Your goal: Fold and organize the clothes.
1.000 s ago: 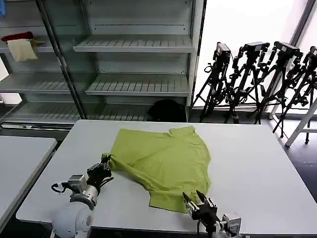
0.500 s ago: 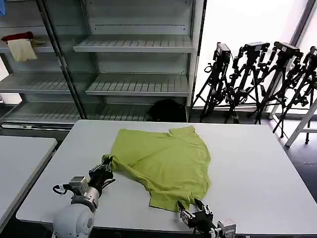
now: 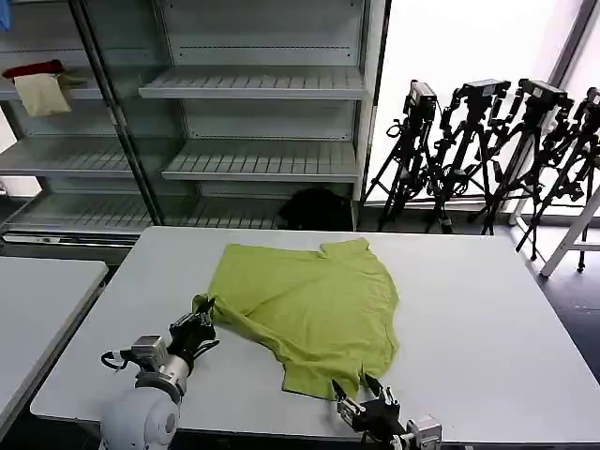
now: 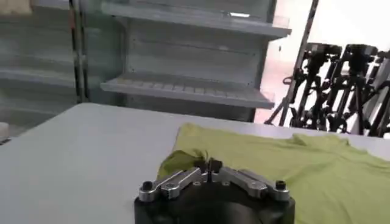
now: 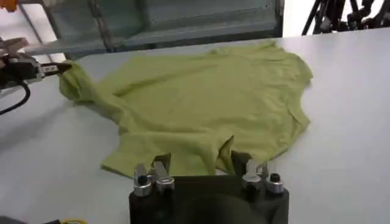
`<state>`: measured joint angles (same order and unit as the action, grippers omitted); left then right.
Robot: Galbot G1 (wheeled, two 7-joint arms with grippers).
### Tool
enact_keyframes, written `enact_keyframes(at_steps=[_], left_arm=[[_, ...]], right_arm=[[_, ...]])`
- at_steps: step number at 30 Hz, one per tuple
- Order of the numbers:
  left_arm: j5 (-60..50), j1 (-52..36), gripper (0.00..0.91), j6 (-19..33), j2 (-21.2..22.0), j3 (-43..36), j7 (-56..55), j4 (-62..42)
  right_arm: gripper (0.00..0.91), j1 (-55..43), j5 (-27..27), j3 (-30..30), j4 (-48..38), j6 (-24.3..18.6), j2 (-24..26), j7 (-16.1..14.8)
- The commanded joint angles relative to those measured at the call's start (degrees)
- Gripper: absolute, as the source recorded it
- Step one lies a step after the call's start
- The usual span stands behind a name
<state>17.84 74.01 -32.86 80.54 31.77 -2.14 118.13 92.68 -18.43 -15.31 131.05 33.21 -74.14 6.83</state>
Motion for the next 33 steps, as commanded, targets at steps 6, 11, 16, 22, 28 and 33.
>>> enact_keyframes(at_steps=[6, 11, 16, 22, 28, 33], left_arm=[[0.18, 0.25, 0.000, -0.05, -0.04, 0.02, 0.04, 0.32], [0.17, 0.22, 0.000, -0.04, 0.10, -0.06, 0.12, 0.36], [0.19, 0.31, 0.000, -0.03, 0.10, 0.01, 0.31, 0.81], [0.42, 0.58, 0.000, -0.15, -0.32, 0.52, 0.69, 3.18], [-0.17, 0.23, 0.000, -0.16, -0.81, 0.60, 1.36, 4.58], [-1.07, -0.32, 0.000, -0.19, -1.57, 0.93, 1.76, 4.26]], right_arm=[[0.000, -0.53, 0.37, 0.27, -0.04, -0.01, 0.00, 0.36], [0.000, -0.18, 0.23, -0.64, 0.82, -0.03, 0.26, 0.82], [0.000, 1.03, -0.25, -3.04, 3.99, -0.03, 1.11, 0.67], [0.000, 1.17, -0.06, -5.21, 5.35, -0.02, 1.58, 0.71], [0.000, -0.33, -0.08, -6.95, 4.94, 0.00, 1.40, 1.00], [0.000, -1.97, -0.75, -9.00, 3.34, 0.02, 1.36, 0.87]])
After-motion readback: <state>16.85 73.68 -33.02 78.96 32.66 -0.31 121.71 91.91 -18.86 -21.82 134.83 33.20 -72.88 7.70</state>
